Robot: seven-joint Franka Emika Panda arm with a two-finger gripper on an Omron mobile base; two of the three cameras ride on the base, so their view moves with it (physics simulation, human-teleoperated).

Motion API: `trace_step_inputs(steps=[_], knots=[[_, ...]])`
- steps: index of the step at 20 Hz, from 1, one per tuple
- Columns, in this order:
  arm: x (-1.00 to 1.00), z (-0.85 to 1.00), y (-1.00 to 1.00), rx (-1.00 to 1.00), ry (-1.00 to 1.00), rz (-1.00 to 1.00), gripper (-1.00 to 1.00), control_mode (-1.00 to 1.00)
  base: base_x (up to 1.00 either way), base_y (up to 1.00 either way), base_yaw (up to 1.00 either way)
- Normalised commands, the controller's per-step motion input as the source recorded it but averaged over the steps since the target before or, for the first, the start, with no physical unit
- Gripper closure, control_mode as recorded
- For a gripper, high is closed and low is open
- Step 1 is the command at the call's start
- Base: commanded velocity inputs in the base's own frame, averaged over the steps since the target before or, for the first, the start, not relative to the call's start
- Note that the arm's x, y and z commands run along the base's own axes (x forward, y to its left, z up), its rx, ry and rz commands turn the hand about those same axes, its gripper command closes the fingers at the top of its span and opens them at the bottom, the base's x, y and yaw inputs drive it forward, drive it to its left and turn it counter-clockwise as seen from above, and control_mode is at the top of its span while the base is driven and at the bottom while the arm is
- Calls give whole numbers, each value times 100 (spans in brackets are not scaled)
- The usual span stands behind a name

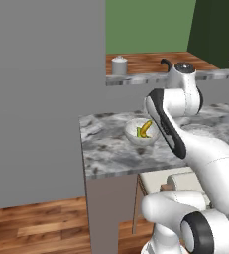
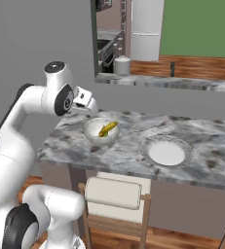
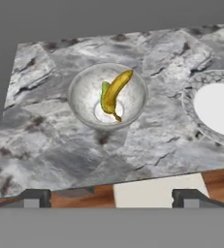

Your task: Take the fruits from the plate on the dining counter and place two fruits in each bowl.

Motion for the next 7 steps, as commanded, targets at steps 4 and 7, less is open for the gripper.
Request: trace_step_inputs(steps=[4, 7], knots=[[-100, 33, 27, 0, 4, 0, -100, -100, 0, 0, 0], [-100, 25, -1, 0, 0, 0, -100, -100, 0, 0, 0]])
